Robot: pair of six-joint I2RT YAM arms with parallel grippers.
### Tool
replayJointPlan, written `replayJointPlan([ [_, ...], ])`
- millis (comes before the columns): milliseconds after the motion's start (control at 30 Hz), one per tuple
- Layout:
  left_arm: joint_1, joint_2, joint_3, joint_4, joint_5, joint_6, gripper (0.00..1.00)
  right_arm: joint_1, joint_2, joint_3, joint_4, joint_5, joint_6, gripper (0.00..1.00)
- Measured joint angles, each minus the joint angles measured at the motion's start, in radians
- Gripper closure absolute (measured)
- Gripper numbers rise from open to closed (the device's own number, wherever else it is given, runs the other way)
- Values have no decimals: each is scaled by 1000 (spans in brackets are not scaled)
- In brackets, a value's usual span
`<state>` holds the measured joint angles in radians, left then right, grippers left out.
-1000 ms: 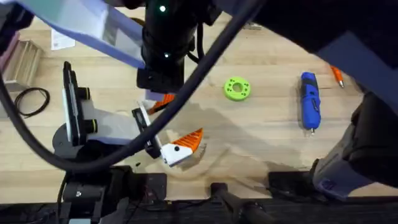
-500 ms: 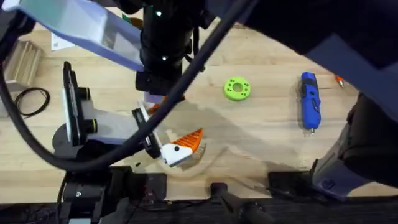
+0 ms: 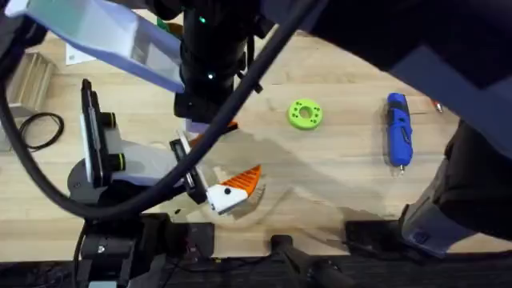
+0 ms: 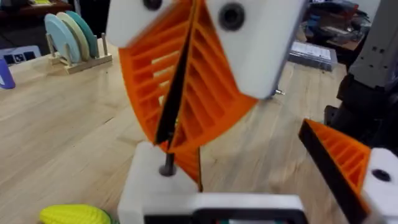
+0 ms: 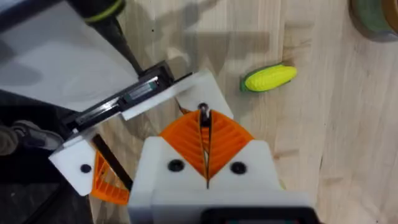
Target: Pick up the gripper from the table and insert it into the empty holder that is missing its gripper. Then pick up a screw, insert it into the mounting hole, and use the screwdriver to tighten it. Finally, clean up the table by picking up the vegetable and placing it into the bucket.
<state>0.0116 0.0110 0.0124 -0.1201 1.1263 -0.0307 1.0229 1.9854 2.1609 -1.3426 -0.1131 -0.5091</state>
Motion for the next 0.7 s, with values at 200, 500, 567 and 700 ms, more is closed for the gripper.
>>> replayJointPlan([
  [200,0,0,0,0,0,-1,16,0,4,0,2,0,0,995],
  [500,0,0,0,0,0,-1,15,0,5,1,2,0,0,995],
  [567,0,0,0,0,0,-1,15,0,6,2,2,0,0,995],
  [700,0,0,0,-1,0,-7,15,0,12,4,4,-1,0,995],
])
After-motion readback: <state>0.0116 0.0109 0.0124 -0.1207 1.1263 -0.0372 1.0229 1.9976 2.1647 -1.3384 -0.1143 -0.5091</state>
